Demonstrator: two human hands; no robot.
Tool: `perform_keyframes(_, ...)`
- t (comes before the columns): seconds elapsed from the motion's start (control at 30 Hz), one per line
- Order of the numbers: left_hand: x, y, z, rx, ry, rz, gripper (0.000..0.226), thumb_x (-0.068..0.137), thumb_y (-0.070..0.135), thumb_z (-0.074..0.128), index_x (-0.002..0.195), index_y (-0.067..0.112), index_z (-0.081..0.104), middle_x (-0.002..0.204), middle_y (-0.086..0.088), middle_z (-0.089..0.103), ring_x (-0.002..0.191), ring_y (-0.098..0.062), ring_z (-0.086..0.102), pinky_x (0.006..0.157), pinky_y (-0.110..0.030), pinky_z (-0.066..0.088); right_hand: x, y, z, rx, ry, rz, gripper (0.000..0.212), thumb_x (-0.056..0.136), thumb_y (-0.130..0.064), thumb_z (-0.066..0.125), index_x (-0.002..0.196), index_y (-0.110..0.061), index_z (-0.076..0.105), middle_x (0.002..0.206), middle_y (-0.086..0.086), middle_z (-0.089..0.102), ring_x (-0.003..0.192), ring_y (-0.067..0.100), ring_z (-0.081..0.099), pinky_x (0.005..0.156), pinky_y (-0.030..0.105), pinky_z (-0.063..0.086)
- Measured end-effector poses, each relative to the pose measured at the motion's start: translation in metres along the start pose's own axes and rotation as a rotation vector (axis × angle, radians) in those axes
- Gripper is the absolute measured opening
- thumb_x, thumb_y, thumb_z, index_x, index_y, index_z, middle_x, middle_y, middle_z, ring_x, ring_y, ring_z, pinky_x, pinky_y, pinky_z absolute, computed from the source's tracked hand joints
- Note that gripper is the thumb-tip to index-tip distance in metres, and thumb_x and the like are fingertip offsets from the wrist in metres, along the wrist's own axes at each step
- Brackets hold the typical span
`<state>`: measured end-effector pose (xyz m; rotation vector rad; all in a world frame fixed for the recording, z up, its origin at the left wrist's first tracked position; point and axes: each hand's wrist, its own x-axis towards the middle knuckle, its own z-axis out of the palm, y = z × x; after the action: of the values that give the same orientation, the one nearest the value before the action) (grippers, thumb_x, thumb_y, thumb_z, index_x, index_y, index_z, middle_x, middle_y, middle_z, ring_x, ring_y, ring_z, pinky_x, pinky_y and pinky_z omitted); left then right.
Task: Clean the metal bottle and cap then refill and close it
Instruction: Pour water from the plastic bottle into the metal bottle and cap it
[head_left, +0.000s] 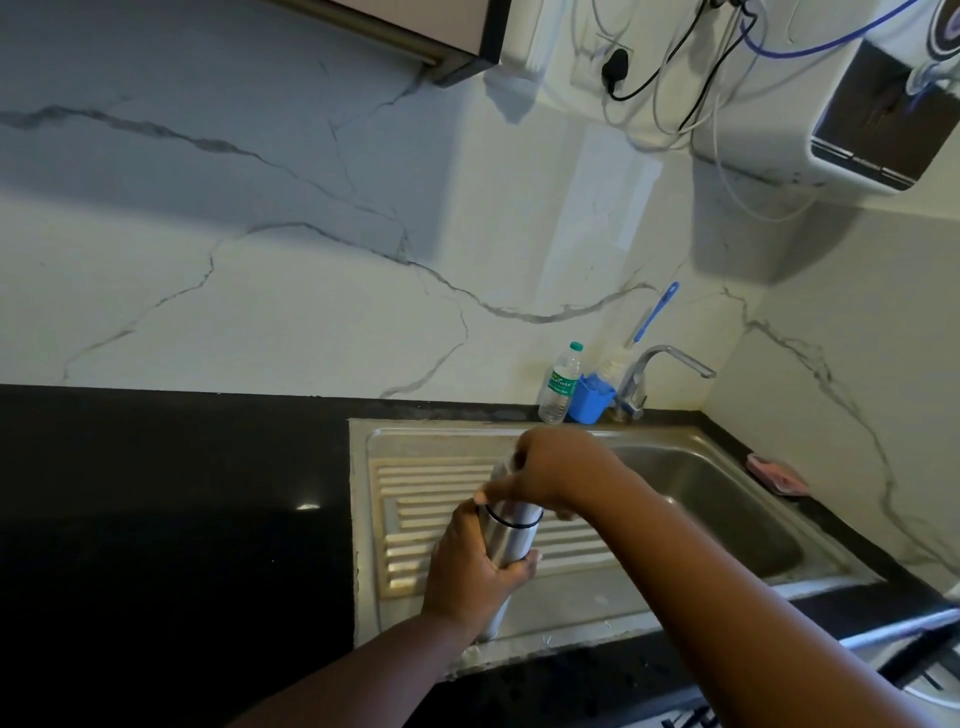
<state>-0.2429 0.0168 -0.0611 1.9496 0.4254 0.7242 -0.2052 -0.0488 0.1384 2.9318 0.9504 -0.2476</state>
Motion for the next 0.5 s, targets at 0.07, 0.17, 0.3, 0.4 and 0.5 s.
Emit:
perform_keyframes(0.07, 0.000, -0.002, 0.001, 0.012, -0.012, 0.006, 0.087, 0.057, 0.072, 0.071, 0.127, 0.030, 0.042, 0.111, 0.012, 0.061, 0.099, -0.011, 0.062, 0.081, -0.035, 0.055, 0.000, 0.000, -0.003, -0.088, 0.032, 0.078, 0.077, 0.056, -0.093, 0.044, 0.073, -0.018, 0.052, 0.072, -0.001, 0.058, 0.077, 0.020, 0.060, 0.069, 0.033, 0.049)
perform_keyframes(0.17, 0.002, -0.002, 0.001, -0.005, 0.005, 0.002, 0.079, 0.057, 0.070, 0.073, 0.120, 0.032, 0.045, 0.105, 0.013, 0.063, 0.096, -0.009, 0.063, 0.079, -0.035, 0.055, -0.002, 0.001, -0.012, -0.187, -0.046, 0.075, 0.097, 0.058, -0.094, 0.038, 0.114, -0.017, 0.057, 0.112, 0.005, 0.063, 0.106, 0.027, 0.057, 0.079, 0.039, 0.047)
perform_keyframes(0.3, 0.003, -0.004, 0.003, 0.009, 0.032, 0.018, 0.076, 0.055, 0.068, 0.074, 0.116, 0.030, 0.049, 0.098, 0.013, 0.063, 0.089, -0.009, 0.064, 0.074, -0.033, 0.055, 0.005, 0.003, -0.007, -0.121, -0.120, -0.217, 0.072, 0.077, -0.047, 0.069, 0.139, -0.034, 0.034, 0.133, 0.006, 0.049, 0.115, 0.027, 0.051, 0.091, 0.038, 0.045)
perform_keyframes(0.4, 0.004, -0.004, 0.004, 0.012, 0.050, 0.022, 0.073, 0.055, 0.067, 0.074, 0.112, 0.029, 0.049, 0.096, 0.012, 0.064, 0.087, -0.010, 0.065, 0.073, -0.033, 0.055, 0.012, 0.013, 0.001, -0.091, 0.001, -0.275, 0.051, 0.078, -0.056, 0.063, 0.117, -0.026, 0.050, 0.104, 0.000, 0.059, 0.092, 0.019, 0.056, 0.076, 0.031, 0.048)
perform_keyframes(0.5, 0.004, -0.003, 0.004, 0.010, 0.056, 0.037, 0.071, 0.057, 0.065, 0.074, 0.114, 0.031, 0.047, 0.099, 0.012, 0.064, 0.090, -0.010, 0.064, 0.075, -0.034, 0.055, 0.016, 0.017, 0.010, -0.154, 0.079, -0.196, 0.060, 0.074, -0.074, 0.050, 0.103, -0.022, 0.050, 0.095, 0.001, 0.061, 0.085, 0.019, 0.057, 0.075, 0.036, 0.052)
